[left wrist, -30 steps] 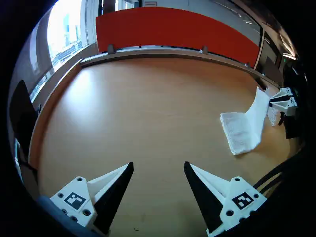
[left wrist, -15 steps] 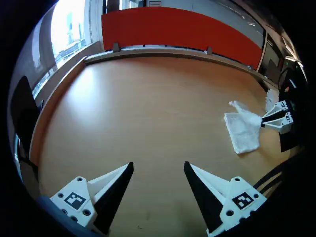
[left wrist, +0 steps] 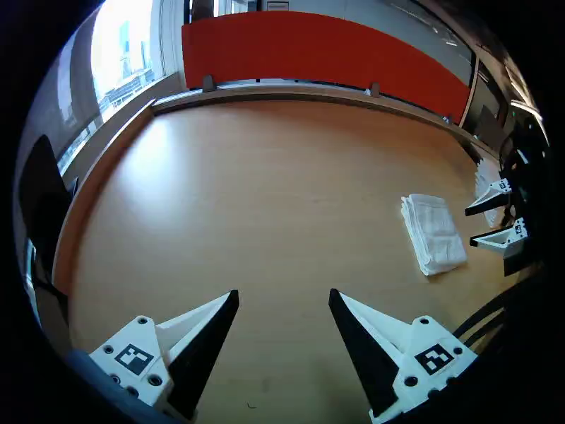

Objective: Fold towel

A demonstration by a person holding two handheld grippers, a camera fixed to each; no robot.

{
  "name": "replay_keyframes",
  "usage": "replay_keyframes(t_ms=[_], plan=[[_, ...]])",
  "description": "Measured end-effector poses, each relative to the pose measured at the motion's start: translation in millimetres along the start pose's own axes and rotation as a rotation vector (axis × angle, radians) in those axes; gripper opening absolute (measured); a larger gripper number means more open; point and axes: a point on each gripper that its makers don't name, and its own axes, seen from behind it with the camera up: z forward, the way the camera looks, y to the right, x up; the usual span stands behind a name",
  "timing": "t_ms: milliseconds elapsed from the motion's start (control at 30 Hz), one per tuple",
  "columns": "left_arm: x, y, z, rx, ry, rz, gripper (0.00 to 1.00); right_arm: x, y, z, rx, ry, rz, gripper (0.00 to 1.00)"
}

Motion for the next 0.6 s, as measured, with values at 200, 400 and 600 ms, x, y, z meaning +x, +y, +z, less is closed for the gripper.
replay_keyframes(t_ms=[200,400,600], plan=[[1,1.9,-0.3,-0.001,0.002,0.001,0.95,-13,1,-1.4,-0.007,-0.016,0.007,0.85],[2,2.2,-1.7,0.000,0.005,0.001,0.95,-24,1,-2.3,-0.015,-0.033,0.010,0.85],[2,1.6,-2.4,0.002,0.006,0.002,0.95,-37,3,-3.5,-0.025,-0.053,0.018,0.85]])
